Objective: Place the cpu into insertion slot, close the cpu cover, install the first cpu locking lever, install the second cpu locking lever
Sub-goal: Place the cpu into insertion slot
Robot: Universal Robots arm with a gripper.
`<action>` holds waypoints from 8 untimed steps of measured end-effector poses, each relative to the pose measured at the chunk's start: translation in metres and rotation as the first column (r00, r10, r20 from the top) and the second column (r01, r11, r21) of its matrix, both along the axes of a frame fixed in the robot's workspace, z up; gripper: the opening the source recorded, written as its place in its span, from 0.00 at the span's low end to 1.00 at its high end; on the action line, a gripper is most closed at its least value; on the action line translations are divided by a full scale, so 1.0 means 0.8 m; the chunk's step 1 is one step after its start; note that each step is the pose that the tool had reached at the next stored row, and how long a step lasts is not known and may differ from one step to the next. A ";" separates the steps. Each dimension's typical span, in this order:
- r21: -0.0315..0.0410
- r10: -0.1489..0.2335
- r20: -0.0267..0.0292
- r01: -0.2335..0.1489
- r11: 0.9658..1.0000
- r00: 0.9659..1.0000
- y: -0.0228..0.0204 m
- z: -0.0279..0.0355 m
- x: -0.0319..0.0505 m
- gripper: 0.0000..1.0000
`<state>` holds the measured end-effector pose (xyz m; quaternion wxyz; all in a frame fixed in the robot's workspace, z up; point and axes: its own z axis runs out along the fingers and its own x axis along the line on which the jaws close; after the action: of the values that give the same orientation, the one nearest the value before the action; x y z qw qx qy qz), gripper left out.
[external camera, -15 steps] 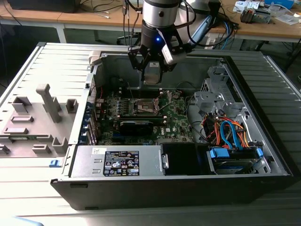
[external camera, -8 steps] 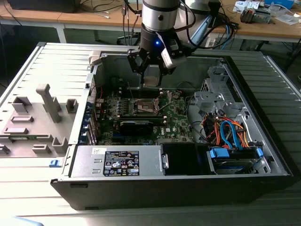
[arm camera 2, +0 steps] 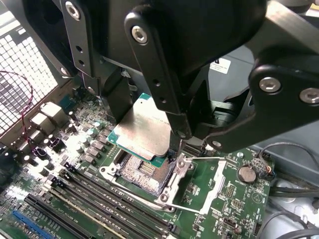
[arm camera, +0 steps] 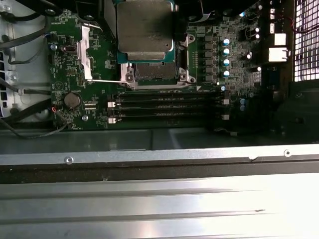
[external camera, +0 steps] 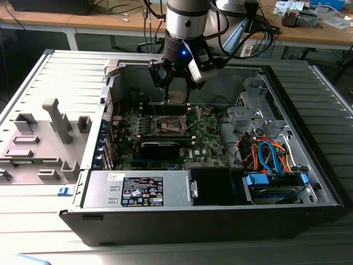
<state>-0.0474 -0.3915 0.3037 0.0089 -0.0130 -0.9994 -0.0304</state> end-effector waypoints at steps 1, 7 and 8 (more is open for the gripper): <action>0.000 0.000 0.000 0.000 1.000 1.000 -0.0003 -0.0005 0.000 0.55; 0.000 0.000 0.000 0.000 1.000 1.000 -0.0006 -0.0014 0.000 0.55; 0.000 0.000 0.000 0.000 1.000 1.000 -0.0005 -0.0014 0.000 0.55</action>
<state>-0.0475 -0.3920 0.3026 0.0089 -0.0129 -0.9994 -0.0304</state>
